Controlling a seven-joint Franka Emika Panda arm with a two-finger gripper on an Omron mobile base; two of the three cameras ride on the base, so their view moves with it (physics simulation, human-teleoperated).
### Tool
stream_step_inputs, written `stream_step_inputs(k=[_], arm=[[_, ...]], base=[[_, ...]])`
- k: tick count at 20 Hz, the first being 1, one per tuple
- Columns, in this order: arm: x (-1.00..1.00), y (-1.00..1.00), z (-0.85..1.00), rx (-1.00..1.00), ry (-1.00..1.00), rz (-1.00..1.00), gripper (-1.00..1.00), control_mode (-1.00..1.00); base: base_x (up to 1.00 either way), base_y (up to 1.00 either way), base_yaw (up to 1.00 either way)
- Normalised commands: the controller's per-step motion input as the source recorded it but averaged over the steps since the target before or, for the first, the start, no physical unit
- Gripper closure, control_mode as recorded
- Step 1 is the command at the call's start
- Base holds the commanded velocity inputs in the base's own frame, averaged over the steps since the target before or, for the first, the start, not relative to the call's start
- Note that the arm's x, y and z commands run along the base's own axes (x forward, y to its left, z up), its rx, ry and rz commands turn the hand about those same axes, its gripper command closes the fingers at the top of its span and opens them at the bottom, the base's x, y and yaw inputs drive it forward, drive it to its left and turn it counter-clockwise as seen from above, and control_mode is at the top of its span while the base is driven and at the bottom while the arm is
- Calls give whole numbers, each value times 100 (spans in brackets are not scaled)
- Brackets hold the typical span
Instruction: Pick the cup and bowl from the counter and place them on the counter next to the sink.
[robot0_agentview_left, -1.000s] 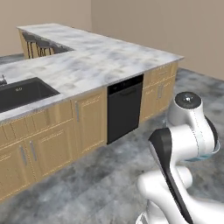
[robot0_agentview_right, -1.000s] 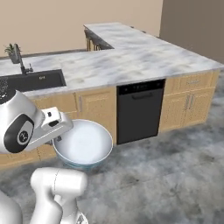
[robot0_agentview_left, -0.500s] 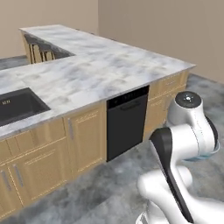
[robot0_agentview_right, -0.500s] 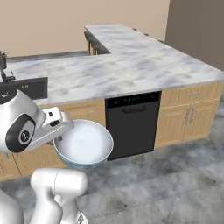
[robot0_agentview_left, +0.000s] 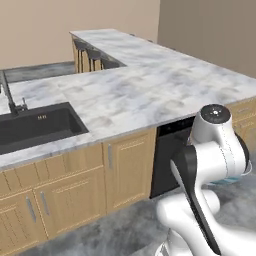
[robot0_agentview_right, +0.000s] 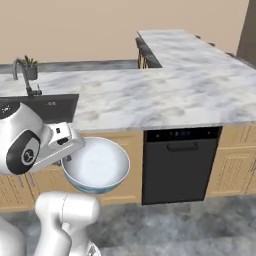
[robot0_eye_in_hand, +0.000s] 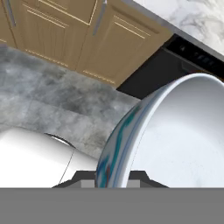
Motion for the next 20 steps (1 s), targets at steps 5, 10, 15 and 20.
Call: stream_step_inputs(k=[5, 10, 15, 20], arm=[[0, 0, 0, 0, 0, 0, 100, 100], [0, 0, 0, 0, 0, 0, 100, 100], [0, 0, 0, 0, 0, 0, 100, 100], [0, 0, 0, 0, 0, 0, 100, 100]], base=[[59, -6, 43], [54, -30, 30], [46, -32, 15], [50, -22, 5]])
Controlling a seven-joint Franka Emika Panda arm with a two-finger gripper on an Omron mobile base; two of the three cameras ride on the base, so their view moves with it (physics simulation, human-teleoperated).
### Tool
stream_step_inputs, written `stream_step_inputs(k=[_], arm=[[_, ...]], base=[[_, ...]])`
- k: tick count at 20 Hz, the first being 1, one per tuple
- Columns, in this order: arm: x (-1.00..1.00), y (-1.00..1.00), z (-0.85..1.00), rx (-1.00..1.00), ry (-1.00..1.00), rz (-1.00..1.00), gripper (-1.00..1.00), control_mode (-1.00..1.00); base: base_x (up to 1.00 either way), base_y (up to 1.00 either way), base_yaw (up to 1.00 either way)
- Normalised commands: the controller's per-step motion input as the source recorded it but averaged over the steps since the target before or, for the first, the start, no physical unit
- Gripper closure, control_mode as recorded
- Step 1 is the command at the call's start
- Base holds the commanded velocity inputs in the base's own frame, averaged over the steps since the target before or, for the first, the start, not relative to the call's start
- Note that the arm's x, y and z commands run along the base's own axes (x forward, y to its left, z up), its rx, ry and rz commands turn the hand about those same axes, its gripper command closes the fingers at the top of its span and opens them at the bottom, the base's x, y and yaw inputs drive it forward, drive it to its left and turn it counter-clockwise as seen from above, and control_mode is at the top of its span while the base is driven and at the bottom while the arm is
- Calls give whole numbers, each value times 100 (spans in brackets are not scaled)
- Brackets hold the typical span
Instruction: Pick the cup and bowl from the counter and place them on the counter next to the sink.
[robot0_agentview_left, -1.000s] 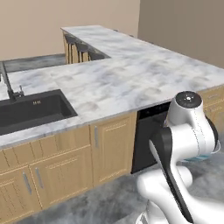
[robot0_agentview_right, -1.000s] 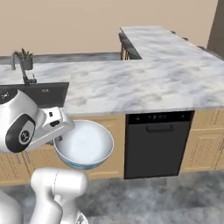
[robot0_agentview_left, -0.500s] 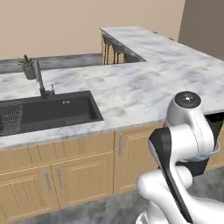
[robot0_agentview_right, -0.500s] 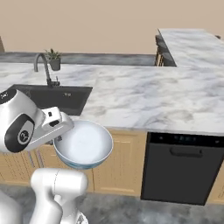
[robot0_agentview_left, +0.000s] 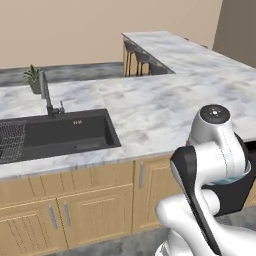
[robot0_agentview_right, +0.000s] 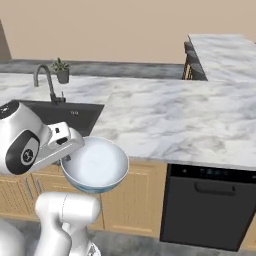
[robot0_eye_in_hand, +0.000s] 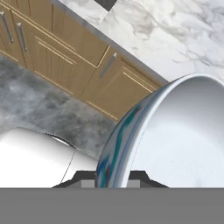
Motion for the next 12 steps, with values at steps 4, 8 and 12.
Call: stream_step_inputs(k=[4, 8, 12], arm=[[0, 0, 0, 0, 0, 0, 100, 100], [0, 0, 0, 0, 0, 0, 100, 100], [0, 0, 0, 0, 0, 0, 100, 100]], base=[[71, -5, 0], [89, -4, 0], [89, -12, 0]])
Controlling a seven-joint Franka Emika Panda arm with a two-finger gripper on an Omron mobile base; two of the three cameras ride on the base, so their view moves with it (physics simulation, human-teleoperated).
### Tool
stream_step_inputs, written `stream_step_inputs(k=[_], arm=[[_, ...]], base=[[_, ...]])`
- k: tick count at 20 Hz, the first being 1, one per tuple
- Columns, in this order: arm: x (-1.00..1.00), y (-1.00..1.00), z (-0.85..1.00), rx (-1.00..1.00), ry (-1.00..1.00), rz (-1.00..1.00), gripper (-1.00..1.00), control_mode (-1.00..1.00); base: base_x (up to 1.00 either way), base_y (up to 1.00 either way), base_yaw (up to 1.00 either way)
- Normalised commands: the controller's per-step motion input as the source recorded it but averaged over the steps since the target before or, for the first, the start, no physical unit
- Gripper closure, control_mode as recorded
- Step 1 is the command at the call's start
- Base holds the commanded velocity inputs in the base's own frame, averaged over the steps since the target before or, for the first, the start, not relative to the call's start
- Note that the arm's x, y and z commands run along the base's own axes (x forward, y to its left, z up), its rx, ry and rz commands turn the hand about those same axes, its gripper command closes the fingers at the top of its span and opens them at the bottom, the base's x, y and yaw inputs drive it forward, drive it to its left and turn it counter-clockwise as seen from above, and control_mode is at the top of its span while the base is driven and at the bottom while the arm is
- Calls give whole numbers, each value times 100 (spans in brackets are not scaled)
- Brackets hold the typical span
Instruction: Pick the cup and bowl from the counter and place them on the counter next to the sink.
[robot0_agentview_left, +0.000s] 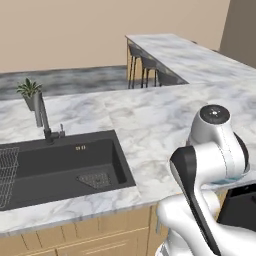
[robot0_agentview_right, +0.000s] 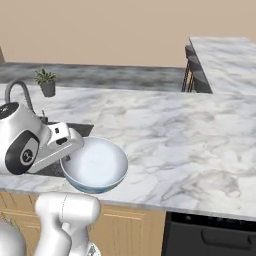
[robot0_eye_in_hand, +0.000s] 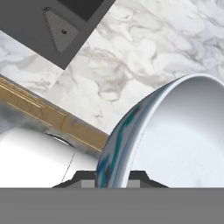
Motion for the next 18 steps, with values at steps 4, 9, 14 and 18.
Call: stream_step_inputs(k=[4, 9, 14, 18], arm=[[0, 0, 0, 0, 0, 0, 100, 100], [0, 0, 0, 0, 0, 0, 100, 100], [0, 0, 0, 0, 0, 0, 100, 100], [0, 0, 0, 0, 0, 0, 100, 100]], base=[[73, -5, 0], [4, 0, 0], [0, 0, 0], [0, 0, 0]])
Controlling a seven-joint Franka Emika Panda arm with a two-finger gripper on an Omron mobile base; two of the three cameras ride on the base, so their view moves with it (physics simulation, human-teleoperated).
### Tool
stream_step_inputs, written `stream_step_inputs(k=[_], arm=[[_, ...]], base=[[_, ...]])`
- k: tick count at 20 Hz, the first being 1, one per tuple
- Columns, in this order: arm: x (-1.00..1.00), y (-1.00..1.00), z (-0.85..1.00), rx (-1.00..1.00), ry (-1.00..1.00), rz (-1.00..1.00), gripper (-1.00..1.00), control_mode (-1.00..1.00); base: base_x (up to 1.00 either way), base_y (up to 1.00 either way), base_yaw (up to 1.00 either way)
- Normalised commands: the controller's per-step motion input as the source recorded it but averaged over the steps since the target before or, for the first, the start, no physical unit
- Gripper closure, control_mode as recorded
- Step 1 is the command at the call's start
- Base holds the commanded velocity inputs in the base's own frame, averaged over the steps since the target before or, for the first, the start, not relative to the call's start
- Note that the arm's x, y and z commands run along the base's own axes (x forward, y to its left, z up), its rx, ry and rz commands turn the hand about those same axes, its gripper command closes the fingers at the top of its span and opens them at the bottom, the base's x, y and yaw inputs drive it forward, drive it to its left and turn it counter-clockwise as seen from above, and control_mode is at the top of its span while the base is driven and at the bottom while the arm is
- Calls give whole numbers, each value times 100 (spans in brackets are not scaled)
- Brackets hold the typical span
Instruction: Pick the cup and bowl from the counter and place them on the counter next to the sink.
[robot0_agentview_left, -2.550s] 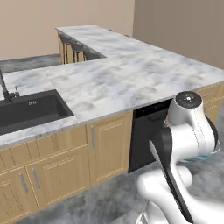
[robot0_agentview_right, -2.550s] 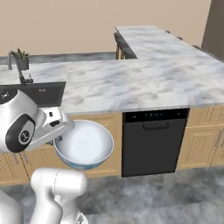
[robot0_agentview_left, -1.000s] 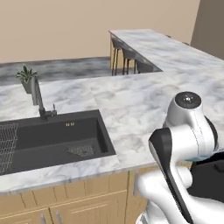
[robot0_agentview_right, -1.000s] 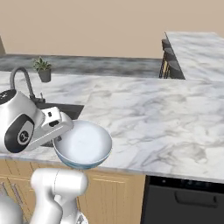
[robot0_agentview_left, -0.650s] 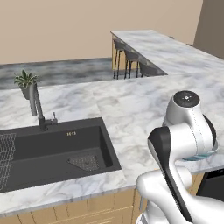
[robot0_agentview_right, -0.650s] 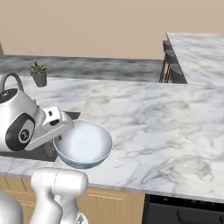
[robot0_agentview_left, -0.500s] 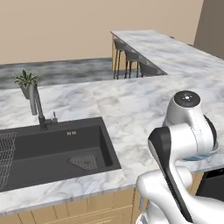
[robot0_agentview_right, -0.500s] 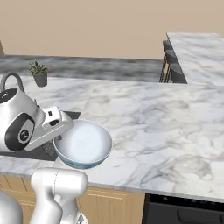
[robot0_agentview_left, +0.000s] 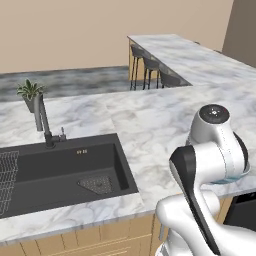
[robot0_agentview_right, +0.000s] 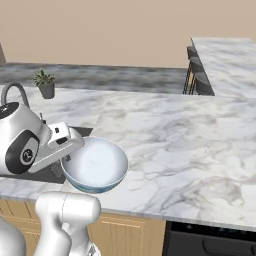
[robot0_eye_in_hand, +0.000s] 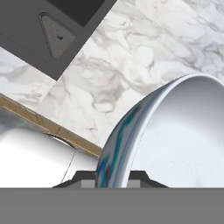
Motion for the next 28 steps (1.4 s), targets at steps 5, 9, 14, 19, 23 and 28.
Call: stream_step_inputs(k=[5, 9, 14, 19, 23, 28], arm=[[0, 0, 0, 0, 0, 0, 100, 100], [0, 0, 0, 0, 0, 0, 100, -100], [0, 11, 0, 0, 0, 1, 100, -100], [18, 13, 0, 0, 1, 9, 100, -100], [50, 12, -1, 0, 0, 17, 100, -100], [54, 1, -12, 0, 3, 13, 100, -100]], base=[[0, 0, 0], [0, 0, 0], [0, 0, 0], [0, 0, 0], [0, 0, 0], [0, 0, 0]])
